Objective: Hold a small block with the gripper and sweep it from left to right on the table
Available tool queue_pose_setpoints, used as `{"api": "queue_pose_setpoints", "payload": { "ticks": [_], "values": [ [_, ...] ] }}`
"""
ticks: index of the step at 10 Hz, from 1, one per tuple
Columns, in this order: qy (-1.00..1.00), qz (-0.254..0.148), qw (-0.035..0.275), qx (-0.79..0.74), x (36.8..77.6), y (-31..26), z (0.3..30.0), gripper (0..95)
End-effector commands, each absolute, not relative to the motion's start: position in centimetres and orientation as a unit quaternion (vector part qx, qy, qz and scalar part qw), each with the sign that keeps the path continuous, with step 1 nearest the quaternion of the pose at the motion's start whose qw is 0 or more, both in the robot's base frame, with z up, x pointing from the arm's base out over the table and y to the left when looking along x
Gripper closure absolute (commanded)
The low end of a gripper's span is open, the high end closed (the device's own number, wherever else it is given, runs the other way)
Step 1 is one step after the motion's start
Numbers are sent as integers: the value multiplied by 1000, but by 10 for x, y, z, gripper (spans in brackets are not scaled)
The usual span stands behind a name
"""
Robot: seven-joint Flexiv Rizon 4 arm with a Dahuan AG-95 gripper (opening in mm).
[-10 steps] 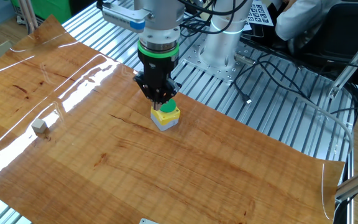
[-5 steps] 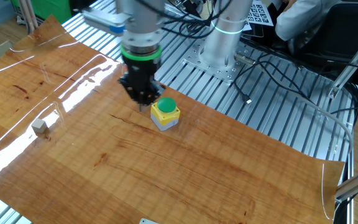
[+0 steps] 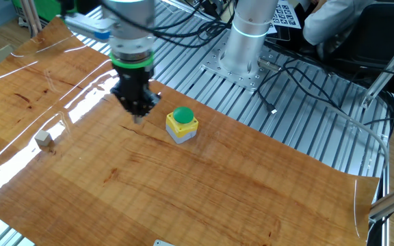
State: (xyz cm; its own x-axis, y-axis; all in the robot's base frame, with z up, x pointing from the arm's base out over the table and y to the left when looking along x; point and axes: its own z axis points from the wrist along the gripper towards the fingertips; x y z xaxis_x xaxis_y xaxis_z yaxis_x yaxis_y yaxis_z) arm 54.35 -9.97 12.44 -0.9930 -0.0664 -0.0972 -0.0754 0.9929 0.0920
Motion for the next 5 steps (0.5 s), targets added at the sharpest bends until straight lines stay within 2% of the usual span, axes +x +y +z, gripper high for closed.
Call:
{"api": "queue_pose_setpoints", "payload": {
  "ticks": [1, 5],
  "values": [
    [997, 46, 49, -35, 548, -107, 121, 950],
    [997, 41, 50, -44, 560, -134, 111, 950]
  ]
}}
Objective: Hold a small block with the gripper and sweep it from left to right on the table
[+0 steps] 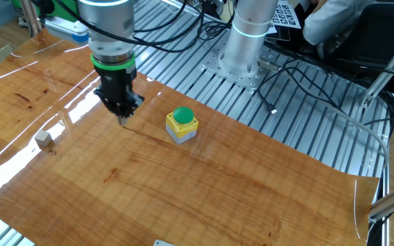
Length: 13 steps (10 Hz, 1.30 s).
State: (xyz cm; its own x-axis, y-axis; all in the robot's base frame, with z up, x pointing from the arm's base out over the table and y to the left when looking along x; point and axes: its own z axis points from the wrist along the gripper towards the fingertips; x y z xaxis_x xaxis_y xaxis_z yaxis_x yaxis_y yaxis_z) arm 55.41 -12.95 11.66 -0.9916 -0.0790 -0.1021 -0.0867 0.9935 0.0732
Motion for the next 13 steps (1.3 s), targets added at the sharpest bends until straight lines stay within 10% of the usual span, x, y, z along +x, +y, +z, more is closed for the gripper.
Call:
{"api": "queue_pose_setpoints", "payload": {
  "ticks": [1, 13],
  "values": [
    [997, 41, 51, -47, 562, -138, 110, 950],
    [999, 16, 32, -39, 574, -172, 87, 950]
  ]
}}
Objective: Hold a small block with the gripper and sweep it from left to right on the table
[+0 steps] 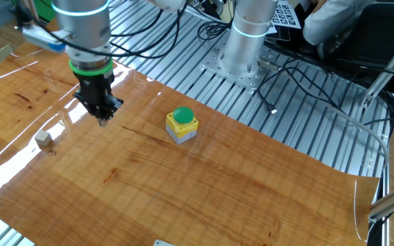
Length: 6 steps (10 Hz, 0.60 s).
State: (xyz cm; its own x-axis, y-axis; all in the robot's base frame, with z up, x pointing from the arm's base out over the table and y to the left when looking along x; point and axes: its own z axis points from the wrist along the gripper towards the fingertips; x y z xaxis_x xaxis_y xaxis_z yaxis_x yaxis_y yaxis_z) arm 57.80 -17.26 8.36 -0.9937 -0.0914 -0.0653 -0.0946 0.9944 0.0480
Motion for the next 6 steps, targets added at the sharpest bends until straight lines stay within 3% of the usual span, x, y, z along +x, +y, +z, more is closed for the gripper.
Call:
{"api": "queue_pose_setpoints", "payload": {
  "ticks": [1, 6],
  "values": [
    [999, 16, 26, -32, 574, -172, 87, 950],
    [999, 9, 37, -1, 574, -172, 87, 950]
  ]
}}
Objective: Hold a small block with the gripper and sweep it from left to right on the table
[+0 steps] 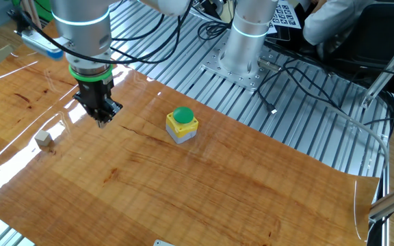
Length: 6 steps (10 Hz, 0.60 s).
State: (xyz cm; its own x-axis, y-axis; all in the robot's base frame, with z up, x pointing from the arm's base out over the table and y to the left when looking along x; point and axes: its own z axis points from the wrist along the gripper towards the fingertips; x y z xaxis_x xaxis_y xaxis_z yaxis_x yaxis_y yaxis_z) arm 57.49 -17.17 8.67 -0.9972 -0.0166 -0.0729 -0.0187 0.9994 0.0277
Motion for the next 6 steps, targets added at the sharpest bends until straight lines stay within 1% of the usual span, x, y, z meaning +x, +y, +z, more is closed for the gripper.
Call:
{"api": "queue_pose_setpoints", "payload": {
  "ticks": [1, 6],
  "values": [
    [999, 10, 38, 3, 574, -172, 87, 950],
    [999, 10, 37, 5, 574, -172, 87, 950]
  ]
}}
